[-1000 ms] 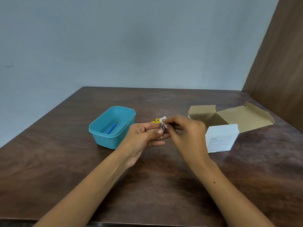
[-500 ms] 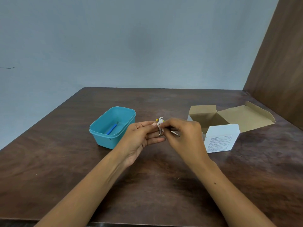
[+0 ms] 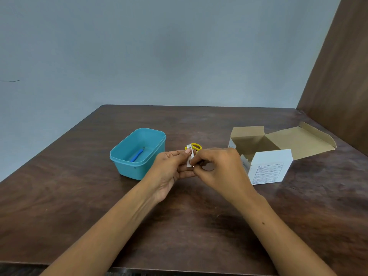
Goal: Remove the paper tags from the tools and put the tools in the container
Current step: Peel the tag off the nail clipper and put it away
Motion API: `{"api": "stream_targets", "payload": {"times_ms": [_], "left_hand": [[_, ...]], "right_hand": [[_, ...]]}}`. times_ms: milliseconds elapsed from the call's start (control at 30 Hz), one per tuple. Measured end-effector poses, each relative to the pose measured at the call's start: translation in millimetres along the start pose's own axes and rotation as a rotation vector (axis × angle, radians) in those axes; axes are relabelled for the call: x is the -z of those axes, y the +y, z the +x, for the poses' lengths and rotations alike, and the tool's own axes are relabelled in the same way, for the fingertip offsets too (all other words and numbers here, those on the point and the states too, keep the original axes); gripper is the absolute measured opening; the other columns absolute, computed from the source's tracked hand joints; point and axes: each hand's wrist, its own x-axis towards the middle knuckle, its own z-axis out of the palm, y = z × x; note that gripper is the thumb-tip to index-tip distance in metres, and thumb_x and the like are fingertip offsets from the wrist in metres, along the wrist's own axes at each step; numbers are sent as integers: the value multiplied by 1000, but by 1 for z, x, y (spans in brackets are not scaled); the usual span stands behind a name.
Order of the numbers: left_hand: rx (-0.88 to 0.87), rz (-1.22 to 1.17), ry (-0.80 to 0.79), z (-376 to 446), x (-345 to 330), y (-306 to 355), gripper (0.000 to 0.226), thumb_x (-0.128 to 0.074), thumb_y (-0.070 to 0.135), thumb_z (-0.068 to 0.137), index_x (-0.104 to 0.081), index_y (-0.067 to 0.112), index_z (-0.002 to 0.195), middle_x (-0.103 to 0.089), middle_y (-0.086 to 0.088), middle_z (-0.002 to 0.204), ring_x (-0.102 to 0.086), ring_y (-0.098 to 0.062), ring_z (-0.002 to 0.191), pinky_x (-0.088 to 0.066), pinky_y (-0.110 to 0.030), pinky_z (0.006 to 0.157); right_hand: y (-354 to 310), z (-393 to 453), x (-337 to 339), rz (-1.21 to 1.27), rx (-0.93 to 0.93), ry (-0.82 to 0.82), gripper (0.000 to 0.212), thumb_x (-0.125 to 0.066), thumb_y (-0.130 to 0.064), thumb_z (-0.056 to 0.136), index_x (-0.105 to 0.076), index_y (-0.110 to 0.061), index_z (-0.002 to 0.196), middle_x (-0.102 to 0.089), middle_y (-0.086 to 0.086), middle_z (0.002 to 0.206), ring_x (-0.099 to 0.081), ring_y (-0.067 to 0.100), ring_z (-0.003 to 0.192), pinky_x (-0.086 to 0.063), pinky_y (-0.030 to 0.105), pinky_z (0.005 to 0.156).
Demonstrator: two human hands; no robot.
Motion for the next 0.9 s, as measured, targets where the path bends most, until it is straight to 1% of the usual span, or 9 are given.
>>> {"api": "stream_targets", "payload": {"times_ms": [167, 300, 367, 467, 500, 567, 600, 700, 900], "left_hand": [[30, -12, -23, -2, -3, -1, 25, -49, 14, 95, -69, 1, 87, -74, -10, 75, -72, -14, 67, -59, -25, 61], [37, -19, 5, -1, -2, -1, 25, -49, 17, 96, -69, 3, 89, -71, -15, 81, -68, -18, 69, -58, -25, 56], [38, -25, -9, 0, -1, -1, 25, -48, 17, 96, -69, 4, 91, -73, -9, 76, -70, -14, 66, -59, -26, 59], [48, -60, -51, 2, 0, -1, 23, -48, 17, 95, -67, 3, 97, -75, -5, 79, -72, -12, 70, -58, -29, 69], [51, -76, -60, 3, 0, -1, 23, -48, 17, 95, -66, 3, 99, -75, -6, 82, -72, -13, 75, -58, -30, 72], [57, -100, -66, 3, 0, 0, 23, -49, 16, 95, -67, 2, 101, -72, -8, 86, -71, -14, 79, -58, -29, 73], [61, -116, -68, 3, 0, 0, 21, -50, 14, 95, -68, 3, 98, -69, -8, 82, -68, -12, 75, -60, -26, 70], [70, -147, -76, 3, -2, -2, 19, -52, 11, 93, -69, 4, 88, -64, -5, 71, -64, -7, 63, -57, -20, 62], [44, -150, -68, 4, 1, -2, 16, -54, 7, 90, -69, 1, 91, -68, -6, 74, -66, -7, 64, -57, -18, 61]], "right_hand": [[2, 1, 9, -5, -9, -90, 11, -68, -15, 65, -74, -22, 70, -71, -8, 66, -64, 6, 60, -55, 27, 59], [4, 2, 11, -55, -9, -197, 8, -68, -19, 67, -72, -25, 70, -71, -7, 66, -64, 10, 62, -55, 32, 60], [5, 2, 11, -47, -27, -135, 7, -66, -21, 66, -72, -24, 69, -70, -7, 65, -64, 10, 61, -54, 33, 59], [4, 2, 13, 75, -114, 143, 2, -73, -16, 69, -72, -18, 70, -70, -9, 66, -65, 4, 61, -55, 30, 60], [4, 3, 14, 102, -138, 230, 5, -77, -13, 71, -72, -15, 71, -71, -8, 68, -66, 3, 63, -55, 30, 61], [5, 3, 14, 114, -159, 347, 8, -80, -9, 73, -72, -11, 73, -72, -5, 70, -67, 4, 64, -55, 27, 62], [5, 3, 13, 110, -163, 380, 8, -80, -8, 74, -72, -10, 74, -72, -4, 71, -67, 5, 65, -56, 26, 63], [5, 3, 11, 118, -175, 411, 8, -77, -5, 76, -71, -9, 76, -72, -2, 74, -68, 8, 68, -56, 27, 64], [5, 3, 4, 94, -81, 221, 15, -74, 0, 74, -74, -13, 82, -73, -4, 82, -67, 4, 74, -55, 20, 69]]}}
